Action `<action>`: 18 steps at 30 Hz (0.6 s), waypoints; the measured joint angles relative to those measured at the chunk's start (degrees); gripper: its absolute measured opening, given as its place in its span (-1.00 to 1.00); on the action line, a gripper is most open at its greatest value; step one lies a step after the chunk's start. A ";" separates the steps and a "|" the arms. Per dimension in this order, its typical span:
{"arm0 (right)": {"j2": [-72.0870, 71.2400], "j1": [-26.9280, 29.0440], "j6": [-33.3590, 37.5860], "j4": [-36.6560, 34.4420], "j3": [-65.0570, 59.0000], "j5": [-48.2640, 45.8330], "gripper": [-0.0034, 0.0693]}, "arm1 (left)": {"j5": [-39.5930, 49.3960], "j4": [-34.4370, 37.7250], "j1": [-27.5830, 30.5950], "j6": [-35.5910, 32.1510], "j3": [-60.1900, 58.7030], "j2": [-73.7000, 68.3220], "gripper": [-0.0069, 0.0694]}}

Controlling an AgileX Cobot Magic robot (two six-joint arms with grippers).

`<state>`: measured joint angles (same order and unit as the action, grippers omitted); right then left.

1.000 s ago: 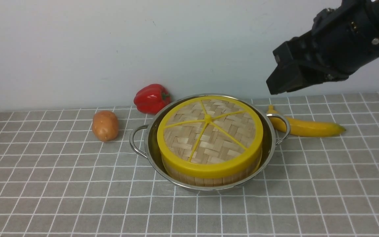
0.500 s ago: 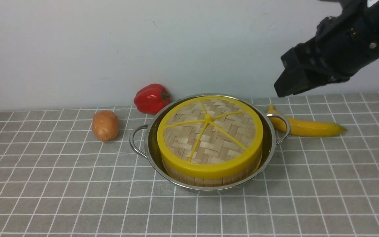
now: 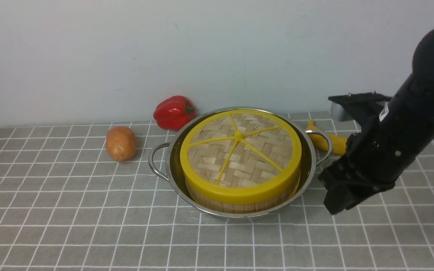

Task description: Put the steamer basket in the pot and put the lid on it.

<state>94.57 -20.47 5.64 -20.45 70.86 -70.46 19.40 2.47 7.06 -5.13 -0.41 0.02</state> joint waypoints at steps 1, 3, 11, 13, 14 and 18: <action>0.00 0.00 -0.01 0.00 -0.32 0.00 -0.25 | 0.00 0.00 0.00 0.00 0.00 0.00 -0.18; -0.32 0.00 -0.40 -0.11 -1.76 0.05 -0.25 | 0.00 0.00 0.00 0.00 0.00 0.00 -0.18; -12.12 0.00 -3.33 -0.28 -5.10 0.05 -0.25 | 0.00 0.00 0.00 0.00 0.00 0.00 -0.18; -14.39 0.00 -3.33 0.28 -5.10 0.05 -0.25 | 0.00 0.00 0.00 0.00 0.00 0.00 -0.18; -15.50 0.00 -3.20 0.89 -5.10 0.00 -0.25 | 0.00 0.00 0.00 0.00 0.00 0.00 -0.18; -18.06 0.00 -2.87 4.59 -5.10 -0.05 -0.25 | 0.00 0.00 0.00 0.00 0.00 0.00 -0.18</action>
<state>76.51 -20.47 2.77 -15.86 65.76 -70.51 19.40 2.47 7.06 -5.13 -0.41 0.02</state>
